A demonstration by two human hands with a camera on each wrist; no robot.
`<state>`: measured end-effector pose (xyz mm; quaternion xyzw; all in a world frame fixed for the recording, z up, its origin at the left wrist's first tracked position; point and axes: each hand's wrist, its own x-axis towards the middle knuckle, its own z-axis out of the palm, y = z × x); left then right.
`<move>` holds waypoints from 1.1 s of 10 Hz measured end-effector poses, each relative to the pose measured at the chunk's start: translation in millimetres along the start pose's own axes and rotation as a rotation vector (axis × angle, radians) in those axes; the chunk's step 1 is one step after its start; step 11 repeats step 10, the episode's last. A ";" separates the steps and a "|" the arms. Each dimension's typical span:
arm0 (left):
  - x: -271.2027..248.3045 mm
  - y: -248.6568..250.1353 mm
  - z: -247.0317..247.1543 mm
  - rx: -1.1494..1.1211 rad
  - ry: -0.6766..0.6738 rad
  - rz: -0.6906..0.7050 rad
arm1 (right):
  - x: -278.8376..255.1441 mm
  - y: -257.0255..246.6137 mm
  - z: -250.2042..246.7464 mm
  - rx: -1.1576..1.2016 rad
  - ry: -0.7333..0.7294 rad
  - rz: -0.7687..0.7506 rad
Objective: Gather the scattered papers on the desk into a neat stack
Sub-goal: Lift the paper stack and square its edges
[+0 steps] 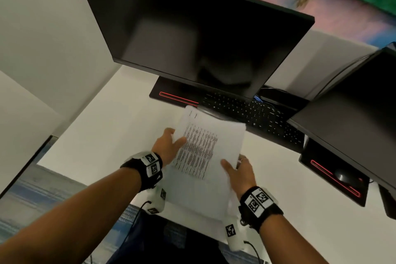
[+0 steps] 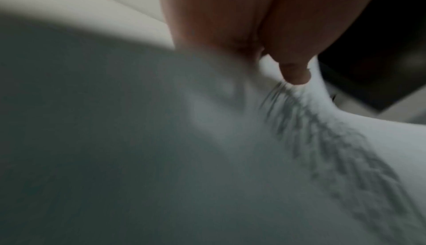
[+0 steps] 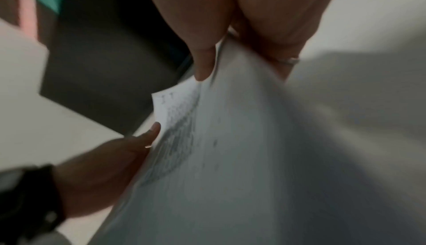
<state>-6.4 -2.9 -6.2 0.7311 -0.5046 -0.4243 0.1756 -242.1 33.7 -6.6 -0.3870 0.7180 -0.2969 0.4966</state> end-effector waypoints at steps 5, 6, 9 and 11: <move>21.7 -44.5 -63.4 -0.122 0.159 -0.116 | 28.4 -20.3 80.1 -0.066 -0.046 0.039; 43.6 -57.9 -96.5 -0.086 0.222 -0.157 | 51.7 -32.9 113.1 -0.130 -0.086 0.099; 70.1 -96.6 -120.5 0.009 0.158 -0.227 | 58.3 -55.5 137.8 -0.413 -0.031 0.159; 70.9 -97.3 -122.0 0.005 0.166 -0.212 | 55.5 -61.9 139.3 -0.410 -0.044 0.156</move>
